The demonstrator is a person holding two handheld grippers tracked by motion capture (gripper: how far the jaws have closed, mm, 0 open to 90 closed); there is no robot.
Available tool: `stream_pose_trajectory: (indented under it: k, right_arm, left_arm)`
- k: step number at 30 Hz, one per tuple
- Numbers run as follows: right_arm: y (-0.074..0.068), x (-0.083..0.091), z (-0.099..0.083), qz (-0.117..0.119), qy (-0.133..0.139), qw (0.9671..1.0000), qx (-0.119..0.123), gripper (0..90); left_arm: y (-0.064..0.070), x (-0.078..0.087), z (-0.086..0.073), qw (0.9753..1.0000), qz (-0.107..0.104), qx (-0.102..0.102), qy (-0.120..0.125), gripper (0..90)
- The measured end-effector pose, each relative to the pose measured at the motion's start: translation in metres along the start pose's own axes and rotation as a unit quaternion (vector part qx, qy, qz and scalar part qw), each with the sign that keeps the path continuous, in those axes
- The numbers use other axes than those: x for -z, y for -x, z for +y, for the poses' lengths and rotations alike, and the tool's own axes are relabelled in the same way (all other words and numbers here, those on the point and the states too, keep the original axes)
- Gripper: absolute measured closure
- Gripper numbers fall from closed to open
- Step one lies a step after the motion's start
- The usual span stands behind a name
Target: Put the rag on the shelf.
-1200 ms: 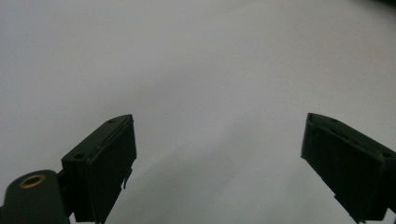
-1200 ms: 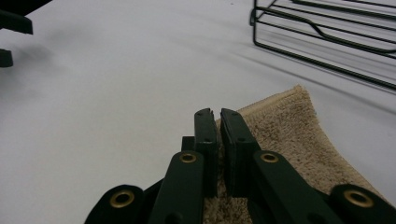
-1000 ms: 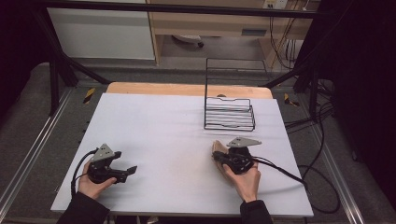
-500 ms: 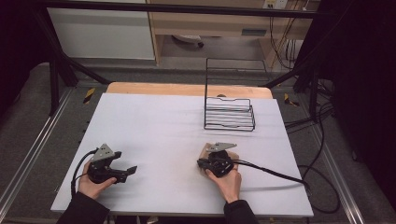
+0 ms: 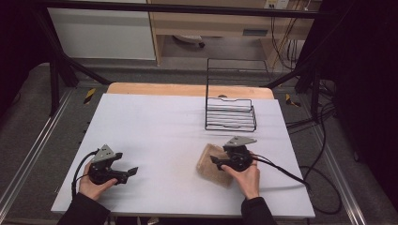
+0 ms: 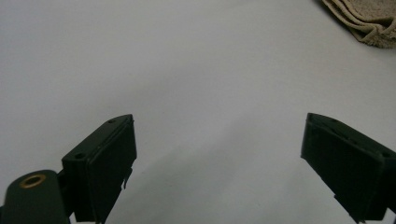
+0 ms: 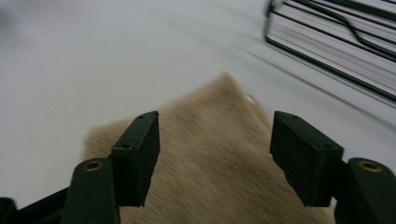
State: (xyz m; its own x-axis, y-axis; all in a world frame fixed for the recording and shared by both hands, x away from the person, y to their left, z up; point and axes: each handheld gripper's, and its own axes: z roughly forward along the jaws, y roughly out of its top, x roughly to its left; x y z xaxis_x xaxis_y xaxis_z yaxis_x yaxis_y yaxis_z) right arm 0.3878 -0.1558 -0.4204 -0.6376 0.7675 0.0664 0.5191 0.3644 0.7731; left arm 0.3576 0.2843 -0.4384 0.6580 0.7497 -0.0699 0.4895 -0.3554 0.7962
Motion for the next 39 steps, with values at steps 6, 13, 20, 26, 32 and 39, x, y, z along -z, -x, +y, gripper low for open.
stream_pose_trajectory:
  k: [6,13,20,26,32,39]
  right_arm:
    - [0.038,0.018,-0.029,-0.039,-0.021,0.9986,-0.031,45.5]
    - [0.052,0.013,-0.04,-0.028,-0.031,0.9972,-0.061,67.2]
    - [0.052,0.016,-0.04,-0.029,-0.022,0.9954,-0.089,87.8]
    - [0.053,0.024,-0.039,-0.039,-0.008,0.9945,-0.097,87.8]
    - [0.054,0.017,-0.043,-0.045,-0.018,0.9954,-0.083,79.5]
    - [0.063,0.036,-0.049,-0.022,0.024,0.9966,-0.076,41.4]
  left_arm:
    - [0.0,-0.002,0.0,1.0,0.0,-0.002,-0.004,10.3]
    - [0.001,-0.003,0.0,1.0,-0.001,-0.002,-0.007,10.6]
    - [0.001,-0.002,0.0,1.0,-0.001,0.001,-0.004,10.9]
    - [0.002,-0.004,0.0,1.0,-0.002,0.001,-0.009,11.3]
    - [0.007,-0.006,0.003,0.9999,-0.002,0.006,-0.009,11.6]
    - [0.02,-0.012,0.018,0.9999,-0.003,0.003,-0.01,7.4]
